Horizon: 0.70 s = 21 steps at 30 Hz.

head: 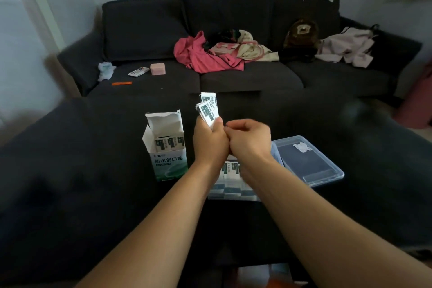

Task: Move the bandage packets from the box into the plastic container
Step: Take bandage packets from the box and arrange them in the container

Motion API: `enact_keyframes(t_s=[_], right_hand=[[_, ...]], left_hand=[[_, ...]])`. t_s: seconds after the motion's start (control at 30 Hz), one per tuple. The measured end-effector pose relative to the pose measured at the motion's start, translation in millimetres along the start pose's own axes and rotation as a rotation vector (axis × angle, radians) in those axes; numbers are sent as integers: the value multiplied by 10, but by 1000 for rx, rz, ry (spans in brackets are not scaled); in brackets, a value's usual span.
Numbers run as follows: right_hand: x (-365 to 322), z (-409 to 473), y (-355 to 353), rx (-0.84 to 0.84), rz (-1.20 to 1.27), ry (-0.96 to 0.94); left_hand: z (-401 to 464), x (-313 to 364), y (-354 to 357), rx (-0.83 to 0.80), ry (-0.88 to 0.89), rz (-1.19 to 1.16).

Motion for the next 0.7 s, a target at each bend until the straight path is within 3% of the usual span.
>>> enact_keyframes(t_s=[0.07, 0.13, 0.23, 0.37, 0.43, 0.53, 0.6, 0.7], right_hand=[[-263, 32, -116, 19, -197, -217], [-429, 44, -107, -99, -218, -346], [-503, 62, -12, -266, -274, -476], [-549, 199, -202, -69, -280, -577], [-539, 209, -191, -79, -327, -606], [-490, 135, -46, -142, -478, -666], [-451, 96, 27, -124, -531, -684], [-442, 80, 57, -47, -550, -689]], left_hand=[[-3, 70, 33, -47, 82, 98], [-46, 110, 207, -235, 114, 154], [-165, 48, 482, -477, 2, 128], [-114, 82, 425, -374, 9, 171], [-81, 74, 370, -343, 1, 227], [-7, 76, 343, -346, 110, 542], [19, 71, 334, -327, 166, 715], [32, 42, 347, -306, 216, 784]])
Point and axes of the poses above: each hand's wrist, its own z-axis towards the middle knuckle, its own y-axis out of the palm, x = y × z, the point moved 9 cm from there along z, towards the middle knuckle, and after that the axes turned 6 degrees about y, right-handed, at the moved point
